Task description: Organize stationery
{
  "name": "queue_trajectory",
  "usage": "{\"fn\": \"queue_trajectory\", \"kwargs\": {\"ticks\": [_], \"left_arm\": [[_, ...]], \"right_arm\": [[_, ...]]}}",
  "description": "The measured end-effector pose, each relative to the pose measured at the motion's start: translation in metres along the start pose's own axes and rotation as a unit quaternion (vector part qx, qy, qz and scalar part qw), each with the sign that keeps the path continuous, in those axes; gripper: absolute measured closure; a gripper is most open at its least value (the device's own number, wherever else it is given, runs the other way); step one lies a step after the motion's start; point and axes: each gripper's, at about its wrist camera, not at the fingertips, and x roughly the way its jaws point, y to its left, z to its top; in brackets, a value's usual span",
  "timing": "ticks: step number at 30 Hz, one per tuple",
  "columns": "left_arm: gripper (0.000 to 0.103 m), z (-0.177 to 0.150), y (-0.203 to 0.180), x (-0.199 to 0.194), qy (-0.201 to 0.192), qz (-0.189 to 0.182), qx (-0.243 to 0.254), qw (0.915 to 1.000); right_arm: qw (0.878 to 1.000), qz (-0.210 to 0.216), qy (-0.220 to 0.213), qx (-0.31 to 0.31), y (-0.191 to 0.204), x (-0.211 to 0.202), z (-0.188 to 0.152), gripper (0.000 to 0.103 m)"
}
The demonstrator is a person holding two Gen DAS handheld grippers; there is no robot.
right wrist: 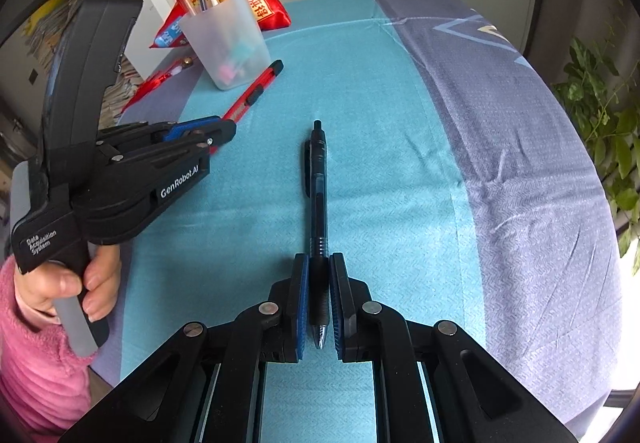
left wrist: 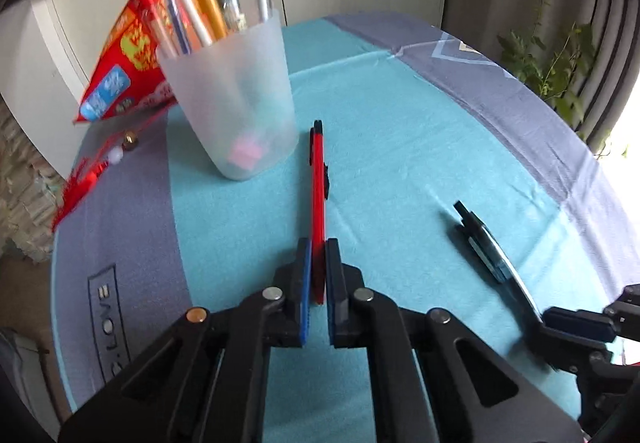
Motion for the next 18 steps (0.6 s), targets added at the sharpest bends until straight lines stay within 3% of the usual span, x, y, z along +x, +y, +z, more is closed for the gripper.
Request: {"fn": "queue_trajectory", "kwargs": {"ticks": [4, 11, 15, 18], "left_arm": [[0.099, -0.018, 0.004, -0.022, -0.001, -0.009, -0.010, 0.9999], [0.099, -0.069, 0.002, -0.070, 0.003, -0.056, -0.006, 0.9984], [0.099, -0.096, 0.001, -0.084, 0.014, -0.089, -0.008, 0.9959], [0.098, -0.111, -0.005, -0.088, 0.022, -0.088, 0.000, 0.9959]], "right_arm": [[1.000, 0.005, -0.001, 0.002, -0.001, 0.000, 0.000, 0.092], [1.000, 0.010, -0.002, 0.003, -0.003, -0.002, -0.004, 0.092], [1.000, 0.015, -0.002, 0.013, -0.006, -0.005, -0.005, 0.092], [1.000, 0.019, -0.001, 0.017, -0.007, -0.007, -0.007, 0.092]]}}
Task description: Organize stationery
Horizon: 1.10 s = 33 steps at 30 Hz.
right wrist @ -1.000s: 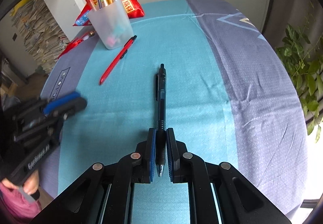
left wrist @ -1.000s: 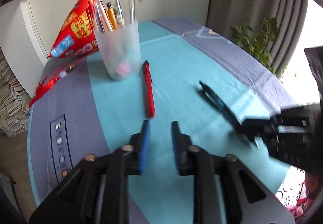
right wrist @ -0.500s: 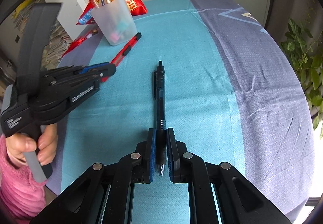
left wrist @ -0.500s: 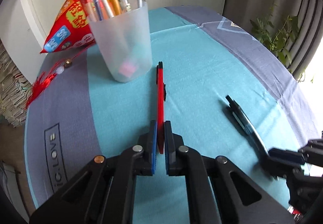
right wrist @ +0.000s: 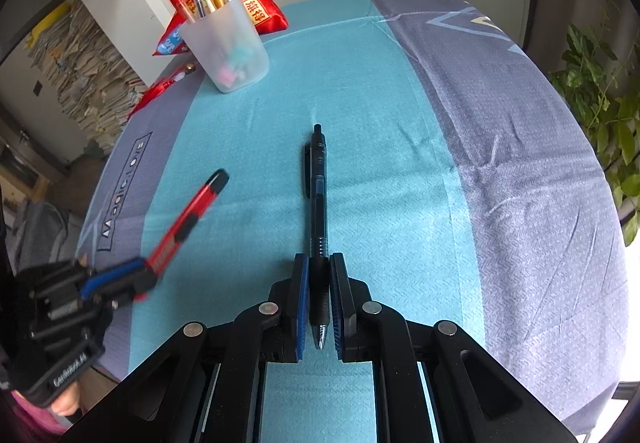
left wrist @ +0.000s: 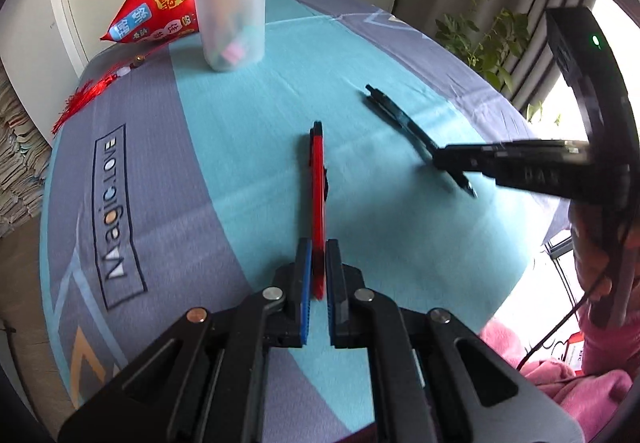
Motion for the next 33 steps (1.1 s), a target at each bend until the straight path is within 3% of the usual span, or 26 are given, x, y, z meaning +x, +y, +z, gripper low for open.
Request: {"fn": "queue_trajectory", "kwargs": {"ticks": [7, 9, 11, 12, 18, 33], "left_arm": [[0.096, -0.007, -0.004, 0.000, -0.001, 0.018, 0.011, 0.9998], [0.089, -0.001, -0.003, -0.002, -0.011, 0.019, 0.007, 0.9997], [0.068, 0.008, -0.002, -0.004, -0.027, 0.021, 0.005, 0.9994], [0.065, 0.013, -0.003, -0.005, -0.036, 0.028, 0.005, 0.9989], [0.065, 0.044, -0.011, 0.014, -0.044, 0.044, 0.026, 0.9977], [0.067, 0.065, -0.004, 0.053, -0.012, 0.044, 0.026, 0.9986]], "right_arm": [[1.000, 0.009, 0.011, -0.025, 0.011, -0.004, -0.008, 0.092], [0.999, 0.015, 0.017, -0.034, 0.014, -0.006, -0.009, 0.092], [0.999, 0.017, 0.018, -0.040, 0.015, -0.008, -0.009, 0.092], [0.999, 0.019, 0.014, -0.038, 0.015, -0.010, -0.007, 0.092], [1.000, 0.004, -0.010, -0.002, 0.005, -0.015, 0.015, 0.092], [0.999, -0.025, 0.018, -0.045, 0.030, 0.019, 0.056, 0.091]]}}
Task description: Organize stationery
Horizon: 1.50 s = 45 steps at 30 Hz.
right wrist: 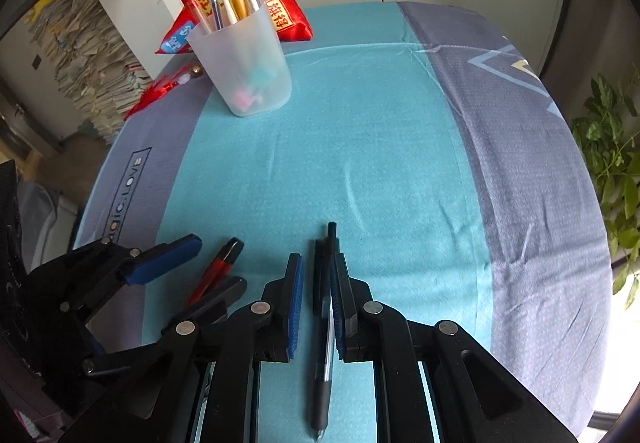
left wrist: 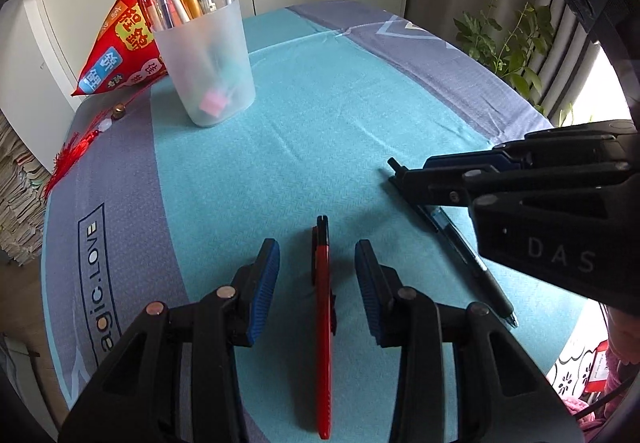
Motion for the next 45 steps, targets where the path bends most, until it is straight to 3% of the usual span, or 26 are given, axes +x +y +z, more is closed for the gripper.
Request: {"fn": "queue_trajectory", "kwargs": {"ticks": [3, 7, 13, 15, 16, 30, 45], "left_arm": [[0.069, 0.000, 0.000, 0.005, 0.001, -0.006, 0.001, 1.0000], [0.085, 0.002, 0.000, 0.007, -0.002, -0.017, -0.003, 0.9999], [0.095, 0.001, 0.004, 0.007, -0.002, -0.019, -0.013, 0.9997], [0.096, -0.001, 0.004, 0.005, -0.003, -0.020, -0.014, 0.9997], [0.096, -0.002, 0.003, 0.004, -0.005, -0.021, -0.013, 0.9997], [0.096, -0.003, 0.017, -0.055, -0.074, -0.018, -0.026, 0.9968], [0.096, 0.006, 0.017, -0.109, -0.135, 0.014, -0.030, 0.9903]], "right_arm": [[1.000, -0.004, 0.005, 0.004, -0.002, 0.004, 0.002, 0.091], [1.000, -0.006, 0.018, 0.001, -0.002, 0.012, 0.004, 0.089], [1.000, -0.011, 0.020, -0.008, 0.005, 0.020, 0.005, 0.076], [1.000, -0.015, 0.013, -0.017, 0.008, 0.020, 0.005, 0.079], [1.000, -0.016, 0.011, -0.018, 0.008, 0.020, 0.004, 0.086], [0.997, 0.007, -0.080, 0.004, 0.006, -0.052, -0.005, 0.086], [0.990, 0.011, -0.144, -0.002, 0.013, -0.098, -0.017, 0.087]]}}
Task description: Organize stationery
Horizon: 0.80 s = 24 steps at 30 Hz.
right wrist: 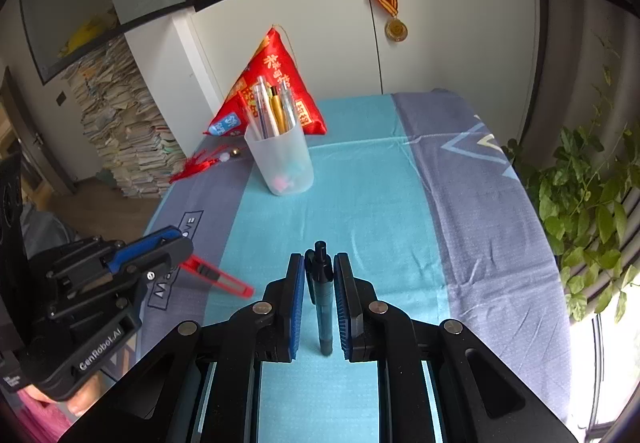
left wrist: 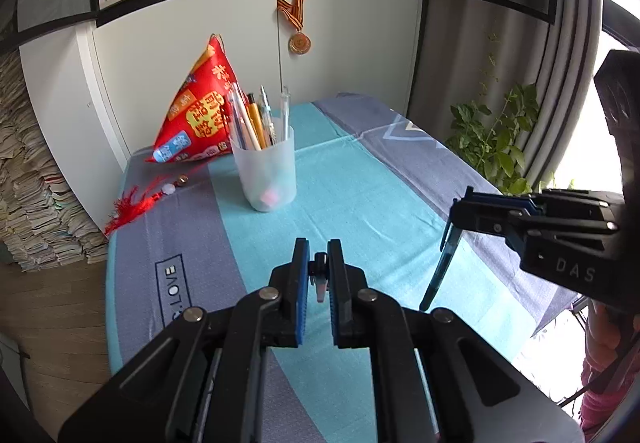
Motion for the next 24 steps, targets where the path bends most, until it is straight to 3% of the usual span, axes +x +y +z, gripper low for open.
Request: {"fn": "queue_trajectory", "kwargs": {"ticks": [13, 17, 19, 22, 24], "left_arm": [[0.096, 0.062, 0.021, -0.005, -0.028, 0.030, -0.012, 0.9991], [0.096, 0.069, 0.025, -0.002, -0.031, 0.031, -0.019, 0.9989], [0.096, 0.075, 0.028, 0.002, -0.031, 0.031, -0.023, 0.9987], [0.096, 0.090, 0.032, 0.009, -0.031, 0.041, -0.026, 0.9984], [0.096, 0.101, 0.034, 0.012, -0.033, 0.048, -0.026, 0.9979]], "right_arm": [[1.000, 0.010, -0.002, 0.008, -0.009, 0.001, 0.002, 0.097], [0.993, 0.035, 0.048, 0.103, -0.052, 0.023, 0.007, 0.097], [0.987, 0.023, 0.073, 0.142, -0.073, 0.035, 0.004, 0.097], [0.984, -0.017, 0.092, 0.153, -0.087, 0.048, -0.002, 0.095], [0.981, -0.018, 0.116, 0.155, -0.090, 0.061, -0.006, 0.093]]}}
